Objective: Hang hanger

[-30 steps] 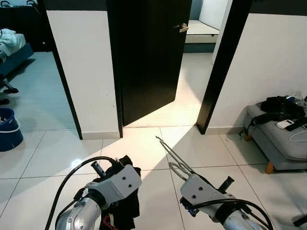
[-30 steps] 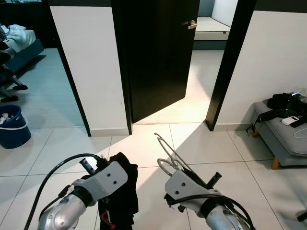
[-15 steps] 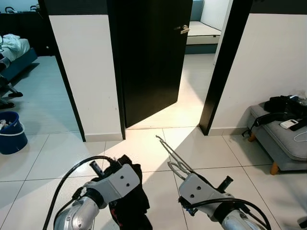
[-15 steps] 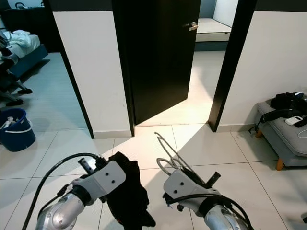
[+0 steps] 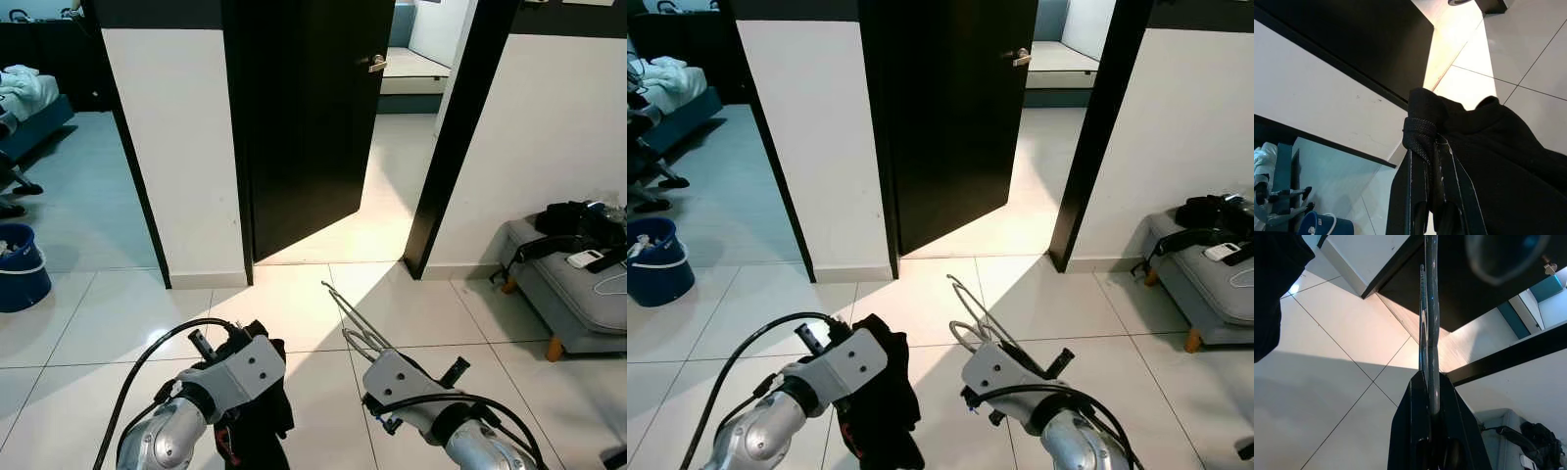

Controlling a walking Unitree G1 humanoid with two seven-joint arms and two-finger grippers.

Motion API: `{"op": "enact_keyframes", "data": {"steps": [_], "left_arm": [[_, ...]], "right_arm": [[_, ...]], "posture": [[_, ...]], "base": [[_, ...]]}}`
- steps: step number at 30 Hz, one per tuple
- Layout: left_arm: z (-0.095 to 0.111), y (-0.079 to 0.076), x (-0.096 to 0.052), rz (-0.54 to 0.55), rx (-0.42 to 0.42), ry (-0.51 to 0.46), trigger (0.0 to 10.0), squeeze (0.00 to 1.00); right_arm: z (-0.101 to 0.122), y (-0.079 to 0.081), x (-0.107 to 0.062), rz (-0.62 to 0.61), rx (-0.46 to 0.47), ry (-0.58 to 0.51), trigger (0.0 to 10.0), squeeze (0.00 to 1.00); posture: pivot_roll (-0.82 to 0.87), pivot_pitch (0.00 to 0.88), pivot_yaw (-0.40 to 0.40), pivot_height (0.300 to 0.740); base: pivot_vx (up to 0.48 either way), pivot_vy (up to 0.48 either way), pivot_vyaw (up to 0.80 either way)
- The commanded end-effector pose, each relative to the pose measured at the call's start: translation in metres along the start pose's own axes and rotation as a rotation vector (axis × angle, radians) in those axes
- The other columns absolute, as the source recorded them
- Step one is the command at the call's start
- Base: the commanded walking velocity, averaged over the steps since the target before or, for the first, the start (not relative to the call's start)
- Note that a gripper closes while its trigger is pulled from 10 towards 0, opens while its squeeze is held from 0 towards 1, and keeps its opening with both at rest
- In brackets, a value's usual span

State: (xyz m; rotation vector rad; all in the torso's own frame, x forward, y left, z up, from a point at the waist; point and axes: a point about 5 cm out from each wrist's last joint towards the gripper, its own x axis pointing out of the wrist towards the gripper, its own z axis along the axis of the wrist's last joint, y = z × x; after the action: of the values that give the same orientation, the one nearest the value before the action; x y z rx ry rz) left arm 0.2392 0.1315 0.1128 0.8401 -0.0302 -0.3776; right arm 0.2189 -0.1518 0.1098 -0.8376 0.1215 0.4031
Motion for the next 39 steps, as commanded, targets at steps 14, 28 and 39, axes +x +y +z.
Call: {"op": "enact_keyframes", "data": {"steps": [14, 28, 39], "left_arm": [[0.0032, 0.002, 0.0061, 0.009, -0.004, -0.038, 10.0, 0.0], [0.0039, 0.0023, 0.0068, 0.011, -0.004, -0.043, 10.0, 0.0], [0.0054, 0.0018, 0.0063, 0.013, -0.004, -0.05, 10.0, 0.0]], "right_arm": [[-0.0011, -0.0016, 0.0037, -0.01, 0.003, -0.015, 10.0, 0.0], [-0.0008, -0.001, 0.0046, -0.017, 0.001, -0.024, 10.0, 0.0], [-0.0017, -0.0019, 0.0028, -0.021, 0.001, -0.025, 10.0, 0.0]], "posture": [[0.03, 0.0, -0.011, 0.74], [0.02, 0.0, -0.01, 0.74], [0.02, 0.0, -0.012, 0.74]], "base": [[0.0, 0.0, 0.0], [0.0, 0.0, 0.0], [0.0, 0.0, 0.0]]}}
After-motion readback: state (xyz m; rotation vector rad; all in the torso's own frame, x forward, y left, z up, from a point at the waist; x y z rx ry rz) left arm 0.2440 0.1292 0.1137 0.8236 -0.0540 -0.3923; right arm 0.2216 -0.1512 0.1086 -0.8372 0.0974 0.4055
